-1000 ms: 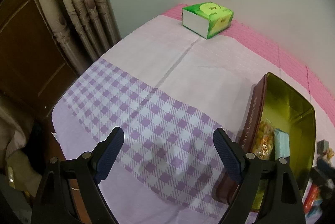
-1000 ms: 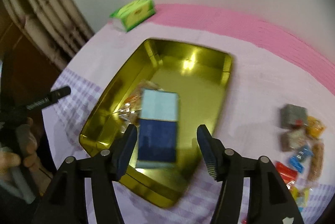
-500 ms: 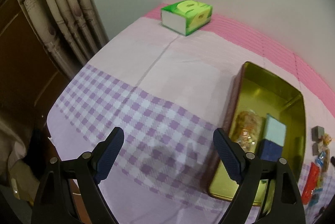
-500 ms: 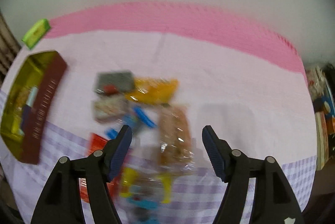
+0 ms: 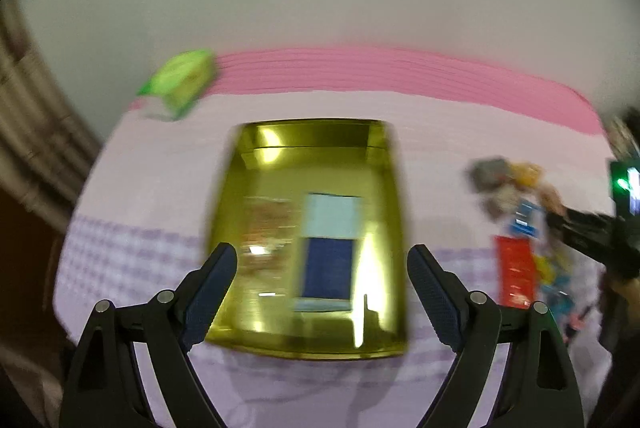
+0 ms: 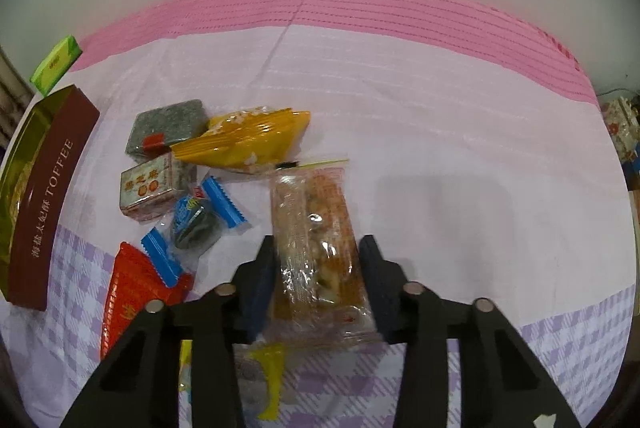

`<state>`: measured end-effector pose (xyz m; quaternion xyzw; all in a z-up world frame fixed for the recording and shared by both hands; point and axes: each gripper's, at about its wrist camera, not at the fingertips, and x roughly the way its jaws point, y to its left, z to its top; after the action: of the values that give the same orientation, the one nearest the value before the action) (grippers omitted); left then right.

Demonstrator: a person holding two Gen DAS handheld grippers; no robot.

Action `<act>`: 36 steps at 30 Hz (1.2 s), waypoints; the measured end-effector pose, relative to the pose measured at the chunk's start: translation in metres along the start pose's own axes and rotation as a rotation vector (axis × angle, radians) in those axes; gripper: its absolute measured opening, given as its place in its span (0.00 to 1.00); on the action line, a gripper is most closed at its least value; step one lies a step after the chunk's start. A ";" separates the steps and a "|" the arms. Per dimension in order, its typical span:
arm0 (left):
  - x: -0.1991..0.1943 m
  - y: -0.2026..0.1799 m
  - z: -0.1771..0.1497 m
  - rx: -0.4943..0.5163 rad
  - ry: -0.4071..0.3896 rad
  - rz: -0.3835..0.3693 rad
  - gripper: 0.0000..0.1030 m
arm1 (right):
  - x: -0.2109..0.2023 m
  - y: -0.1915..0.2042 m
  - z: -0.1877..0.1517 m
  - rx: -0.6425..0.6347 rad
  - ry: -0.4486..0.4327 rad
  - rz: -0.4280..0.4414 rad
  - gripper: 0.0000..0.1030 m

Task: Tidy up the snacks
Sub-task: 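Grasp the long clear pastry bag with the right tool while the left tool returns to the pile, then grasp the red bag with the left tool and carry it over the tin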

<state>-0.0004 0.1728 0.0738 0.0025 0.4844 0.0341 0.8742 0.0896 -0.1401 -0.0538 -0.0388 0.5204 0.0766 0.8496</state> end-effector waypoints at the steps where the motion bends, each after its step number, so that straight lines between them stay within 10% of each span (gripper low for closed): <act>1: 0.002 -0.014 0.002 0.025 0.005 -0.021 0.85 | -0.001 -0.003 -0.001 0.007 0.001 0.004 0.34; 17: 0.064 -0.155 -0.016 0.171 0.174 -0.210 0.85 | -0.032 -0.051 -0.066 0.091 0.009 -0.081 0.34; 36: 0.117 -0.200 -0.036 0.194 0.260 -0.123 0.75 | -0.031 -0.049 -0.068 0.088 0.004 -0.069 0.38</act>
<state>0.0429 -0.0204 -0.0518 0.0529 0.5935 -0.0665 0.8003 0.0245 -0.2015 -0.0580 -0.0195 0.5232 0.0243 0.8516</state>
